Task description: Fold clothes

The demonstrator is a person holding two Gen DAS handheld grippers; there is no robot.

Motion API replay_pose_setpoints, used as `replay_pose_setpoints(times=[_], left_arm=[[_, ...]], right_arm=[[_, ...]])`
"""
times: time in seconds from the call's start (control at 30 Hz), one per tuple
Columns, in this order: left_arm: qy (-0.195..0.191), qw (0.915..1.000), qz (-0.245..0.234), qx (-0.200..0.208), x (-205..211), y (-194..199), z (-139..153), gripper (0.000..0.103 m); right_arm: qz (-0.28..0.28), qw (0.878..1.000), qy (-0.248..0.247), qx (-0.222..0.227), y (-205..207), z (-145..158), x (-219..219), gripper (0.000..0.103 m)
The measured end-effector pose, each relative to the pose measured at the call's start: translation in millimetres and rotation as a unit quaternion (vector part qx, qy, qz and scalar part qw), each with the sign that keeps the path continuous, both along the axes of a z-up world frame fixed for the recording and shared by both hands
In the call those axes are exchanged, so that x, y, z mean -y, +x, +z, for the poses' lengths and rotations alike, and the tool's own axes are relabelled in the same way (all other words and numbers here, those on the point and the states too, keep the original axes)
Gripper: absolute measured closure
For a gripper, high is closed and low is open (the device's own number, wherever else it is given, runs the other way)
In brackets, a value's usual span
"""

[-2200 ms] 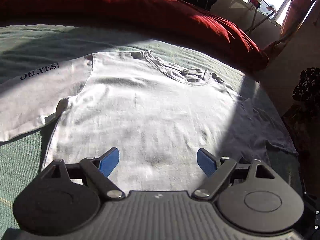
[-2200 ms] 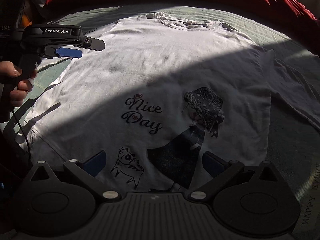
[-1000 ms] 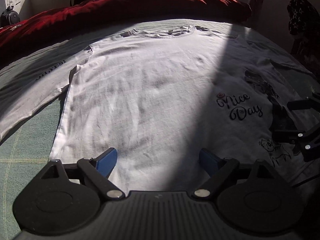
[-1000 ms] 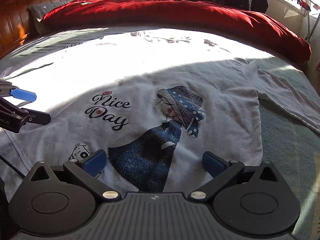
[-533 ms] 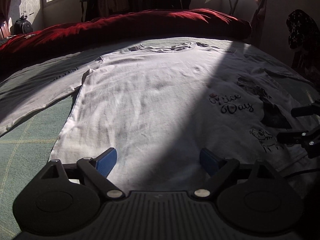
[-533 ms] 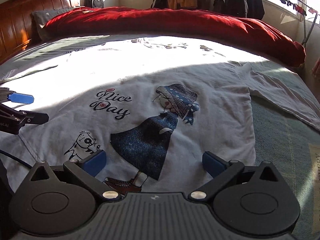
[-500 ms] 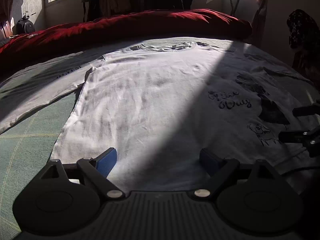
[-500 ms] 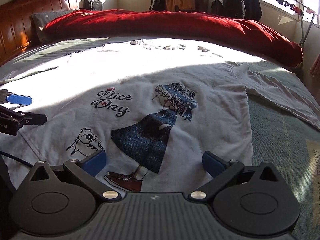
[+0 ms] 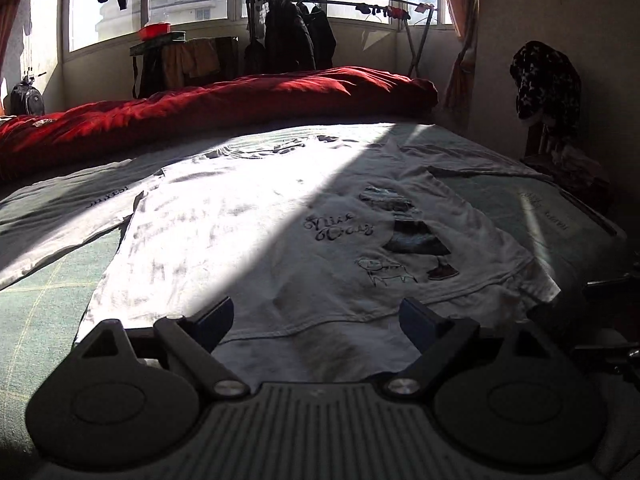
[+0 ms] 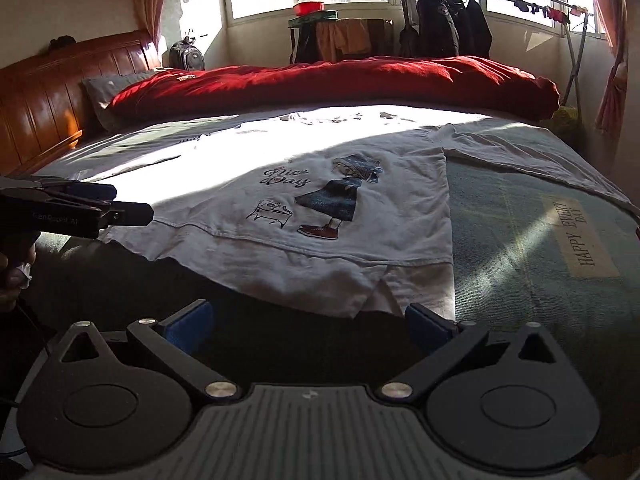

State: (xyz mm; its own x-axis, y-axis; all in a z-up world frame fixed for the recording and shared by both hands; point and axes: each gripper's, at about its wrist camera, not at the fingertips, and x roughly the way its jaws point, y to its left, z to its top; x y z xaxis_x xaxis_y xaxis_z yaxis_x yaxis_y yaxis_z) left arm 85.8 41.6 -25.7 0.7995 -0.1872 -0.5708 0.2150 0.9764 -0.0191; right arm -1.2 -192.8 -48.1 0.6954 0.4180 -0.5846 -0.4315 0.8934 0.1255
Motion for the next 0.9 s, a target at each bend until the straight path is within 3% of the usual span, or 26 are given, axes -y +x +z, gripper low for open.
replay_pose_setpoints(times=[0.1,0.2,0.3,0.43,0.53,0.67,0.73,0.9], left_arm=[[-0.017,0.9996,-0.008,-0.019,12.1,25.5,-12.4,0.013],[-0.043,0.9954,0.011,-0.084,16.4,39.0,-36.1,0.013],[-0.032,0.9956,0.020,-0.086,17.8,26.5,-47.2,0.013],[-0.021,0.9951,0.013,-0.096,9.0,9.8,-35.0,0.013],[-0.011,0.9974,0.034,-0.063,-6.8,13.0,-17.6,0.013],[-0.038,0.9944,0.075,-0.064,-35.4,35.9,-15.5,0.013],[-0.047,0.9909,0.096,-0.082,-44.7,44.3,-25.0,0.013],[-0.034,0.9891,0.106,-0.096,-44.2,33.6,-42.9,0.011]], right_arm=[[0.013,1.000,0.002,0.010,1.0,3.5,0.6,0.000],[0.015,1.000,0.002,0.010,12.8,4.1,2.6,0.000],[0.009,1.000,0.018,-0.005,34.2,-0.2,7.8,0.000],[-0.001,0.999,0.045,-0.016,70.6,-4.7,7.3,0.000],[-0.003,0.999,0.047,-0.011,98.0,-5.9,-3.0,0.000],[-0.004,0.997,0.061,-0.039,127.0,-17.5,-19.9,0.000],[-0.003,0.996,0.071,-0.062,128.6,-28.9,-23.6,0.000],[-0.001,0.998,0.046,-0.043,107.0,-43.1,-28.0,0.000]])
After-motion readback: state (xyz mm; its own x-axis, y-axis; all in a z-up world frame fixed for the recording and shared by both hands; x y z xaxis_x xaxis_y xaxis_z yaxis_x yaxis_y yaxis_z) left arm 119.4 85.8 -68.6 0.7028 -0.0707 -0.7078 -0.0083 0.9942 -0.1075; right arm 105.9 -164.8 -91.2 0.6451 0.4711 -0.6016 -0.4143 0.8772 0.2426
